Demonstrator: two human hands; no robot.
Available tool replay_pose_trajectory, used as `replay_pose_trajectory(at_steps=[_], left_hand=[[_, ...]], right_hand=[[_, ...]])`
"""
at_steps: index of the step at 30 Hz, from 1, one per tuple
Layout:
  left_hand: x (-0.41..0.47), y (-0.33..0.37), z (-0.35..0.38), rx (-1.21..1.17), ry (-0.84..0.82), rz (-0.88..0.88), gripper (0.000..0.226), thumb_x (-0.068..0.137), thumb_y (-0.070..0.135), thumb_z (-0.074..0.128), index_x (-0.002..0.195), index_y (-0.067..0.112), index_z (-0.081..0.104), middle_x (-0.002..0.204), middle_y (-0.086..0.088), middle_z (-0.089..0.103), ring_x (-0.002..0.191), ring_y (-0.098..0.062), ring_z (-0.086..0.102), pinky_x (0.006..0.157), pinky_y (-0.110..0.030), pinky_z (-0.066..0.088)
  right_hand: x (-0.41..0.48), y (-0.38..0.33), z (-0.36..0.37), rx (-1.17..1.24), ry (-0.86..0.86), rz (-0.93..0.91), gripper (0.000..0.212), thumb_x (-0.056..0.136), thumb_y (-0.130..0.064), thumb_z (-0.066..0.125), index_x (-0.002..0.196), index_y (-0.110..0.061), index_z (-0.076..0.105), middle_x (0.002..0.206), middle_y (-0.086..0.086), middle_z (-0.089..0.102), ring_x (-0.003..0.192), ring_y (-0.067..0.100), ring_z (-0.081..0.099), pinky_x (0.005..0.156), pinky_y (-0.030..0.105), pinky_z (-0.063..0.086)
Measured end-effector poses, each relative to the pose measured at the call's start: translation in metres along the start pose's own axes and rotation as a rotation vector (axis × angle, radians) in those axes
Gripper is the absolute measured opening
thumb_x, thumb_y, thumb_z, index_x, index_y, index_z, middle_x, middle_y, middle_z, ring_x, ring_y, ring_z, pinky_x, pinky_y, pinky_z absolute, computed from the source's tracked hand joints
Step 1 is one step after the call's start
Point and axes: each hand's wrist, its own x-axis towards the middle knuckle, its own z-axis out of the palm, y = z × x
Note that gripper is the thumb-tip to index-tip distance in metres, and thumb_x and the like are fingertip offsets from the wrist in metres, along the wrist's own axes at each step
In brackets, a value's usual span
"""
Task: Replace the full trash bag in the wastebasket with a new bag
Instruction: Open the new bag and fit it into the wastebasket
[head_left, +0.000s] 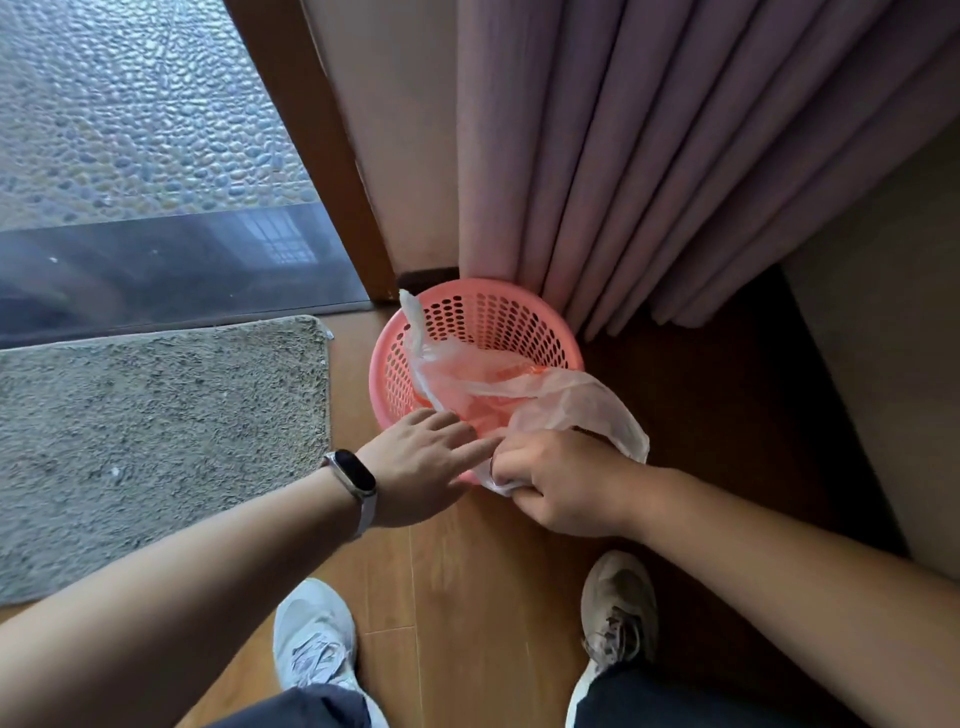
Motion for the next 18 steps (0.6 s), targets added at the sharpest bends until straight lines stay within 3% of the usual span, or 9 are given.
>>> replay_pose_trajectory(at_steps=[2,4,7,11,15,18], left_hand=[[0.006,-0.004,0.004,0.009,-0.023,0.026,0.025,0.086,0.039,0.048,0.101,0.025,0.061,0.105,0.002,0.061,0.102,-0.024,0.056,0.089,-0.041,0.048],[0.007,-0.008,0.01,0.014,-0.027,0.042,0.022,0.087,0.036,0.045,0.088,0.021,0.061,0.098,0.001,0.063,0.098,-0.024,0.058,0.091,-0.041,0.047],[-0.001,-0.017,0.016,0.05,0.031,0.006,0.023,0.091,0.037,0.046,0.08,0.018,0.054,0.076,0.0,0.065,0.074,-0.026,0.063,0.078,-0.037,0.052],[-0.016,-0.026,0.014,0.095,0.047,-0.057,0.023,0.09,0.04,0.046,0.081,0.02,0.054,0.063,0.003,0.062,0.056,-0.024,0.062,0.058,-0.029,0.048],[-0.034,-0.041,0.017,0.076,0.024,-0.084,0.02,0.092,0.037,0.043,0.095,0.022,0.056,0.076,0.002,0.065,0.068,-0.026,0.063,0.063,-0.034,0.05],[-0.046,-0.049,0.017,0.082,-0.023,-0.095,0.017,0.094,0.036,0.045,0.092,0.023,0.056,0.081,0.002,0.063,0.074,-0.025,0.062,0.064,-0.034,0.05]], right_hand=[[0.0,0.001,0.003,0.014,-0.024,-0.012,0.021,0.086,-0.012,0.056,0.068,-0.019,0.047,0.073,-0.009,0.044,0.069,0.006,0.034,0.057,0.017,0.026],[-0.002,0.006,0.006,-0.009,-0.061,0.01,0.02,0.086,-0.013,0.053,0.068,-0.019,0.045,0.07,-0.008,0.044,0.065,0.009,0.036,0.054,0.019,0.027],[-0.005,0.022,0.008,-0.108,-0.076,0.072,0.017,0.086,-0.017,0.051,0.071,-0.021,0.043,0.07,-0.002,0.05,0.063,0.018,0.046,0.054,0.035,0.039],[-0.009,0.039,0.008,-0.19,-0.044,0.105,0.005,0.087,-0.02,0.051,0.084,-0.019,0.055,0.081,0.003,0.061,0.074,0.024,0.055,0.06,0.041,0.045],[-0.016,0.052,0.017,-0.245,-0.012,0.133,0.027,0.092,-0.018,0.049,0.116,-0.022,0.06,0.107,0.003,0.064,0.097,0.025,0.056,0.078,0.041,0.05],[-0.022,0.063,0.023,-0.318,0.024,0.106,0.032,0.089,-0.012,0.055,0.119,-0.02,0.061,0.111,0.004,0.064,0.103,0.027,0.056,0.085,0.043,0.05]])
